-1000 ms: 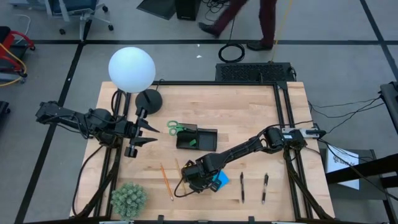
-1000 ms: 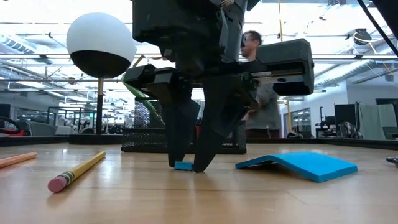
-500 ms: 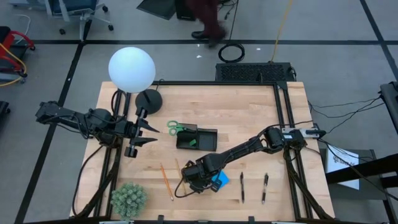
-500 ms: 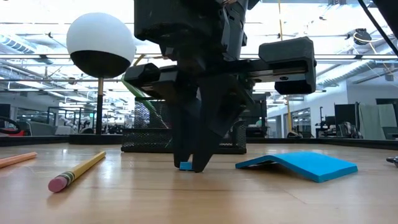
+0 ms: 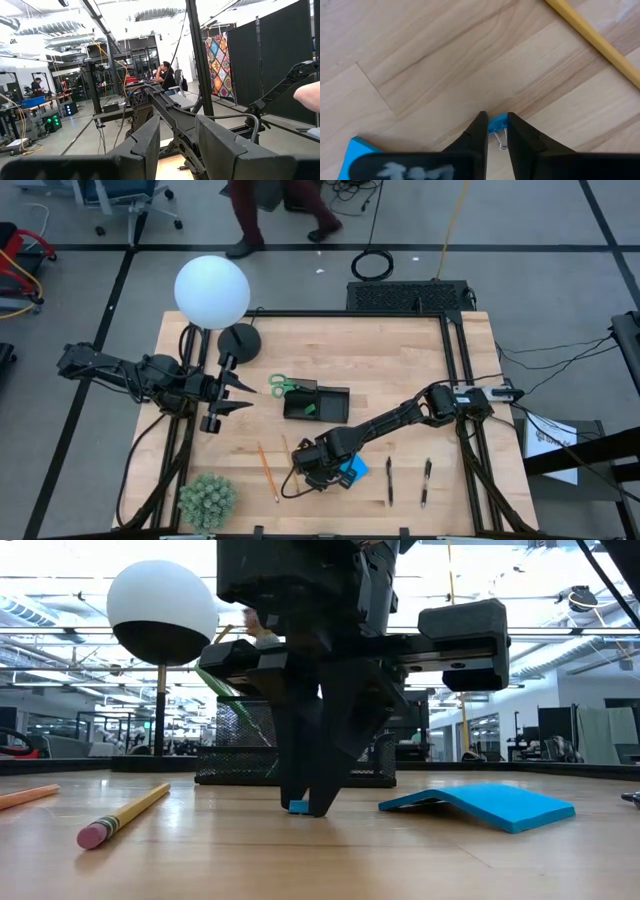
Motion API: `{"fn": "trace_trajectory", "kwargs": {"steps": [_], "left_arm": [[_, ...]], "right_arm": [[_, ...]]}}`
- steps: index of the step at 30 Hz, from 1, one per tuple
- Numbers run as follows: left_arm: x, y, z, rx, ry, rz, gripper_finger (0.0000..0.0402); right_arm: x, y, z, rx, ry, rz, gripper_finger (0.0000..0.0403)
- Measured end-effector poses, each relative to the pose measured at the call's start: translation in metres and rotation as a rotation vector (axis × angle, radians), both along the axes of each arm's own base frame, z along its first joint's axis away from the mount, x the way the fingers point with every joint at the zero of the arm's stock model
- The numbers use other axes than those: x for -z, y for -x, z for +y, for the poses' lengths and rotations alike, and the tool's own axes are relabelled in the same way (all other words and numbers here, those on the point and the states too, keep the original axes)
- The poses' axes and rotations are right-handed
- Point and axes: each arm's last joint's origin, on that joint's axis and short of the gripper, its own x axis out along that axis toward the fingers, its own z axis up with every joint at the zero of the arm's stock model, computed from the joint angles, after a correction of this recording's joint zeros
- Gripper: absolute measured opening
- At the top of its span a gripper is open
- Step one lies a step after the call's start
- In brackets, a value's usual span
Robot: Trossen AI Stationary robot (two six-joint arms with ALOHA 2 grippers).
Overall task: Pick and place office supplies into organizer
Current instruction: Put the blue binder clip into the black desk organizer
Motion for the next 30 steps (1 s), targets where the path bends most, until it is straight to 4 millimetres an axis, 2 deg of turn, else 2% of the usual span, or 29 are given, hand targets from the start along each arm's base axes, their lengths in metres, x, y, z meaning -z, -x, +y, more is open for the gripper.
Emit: {"fn": "trace_trajectory", "kwargs": {"steps": [11, 30], "left_arm": [[0.0, 0.0, 0.0, 0.001, 0.005, 0.001, 0.0131], [0.0, 0.0, 0.0, 0.001, 0.004, 0.001, 0.0131]], "right_arm": [[-0.014, -0.006, 0.0, -0.003, 0.004, -0.018, 0.003], [-0.015, -0.008, -0.015, 0.039, 0.101, -0.016, 0.003]]}}
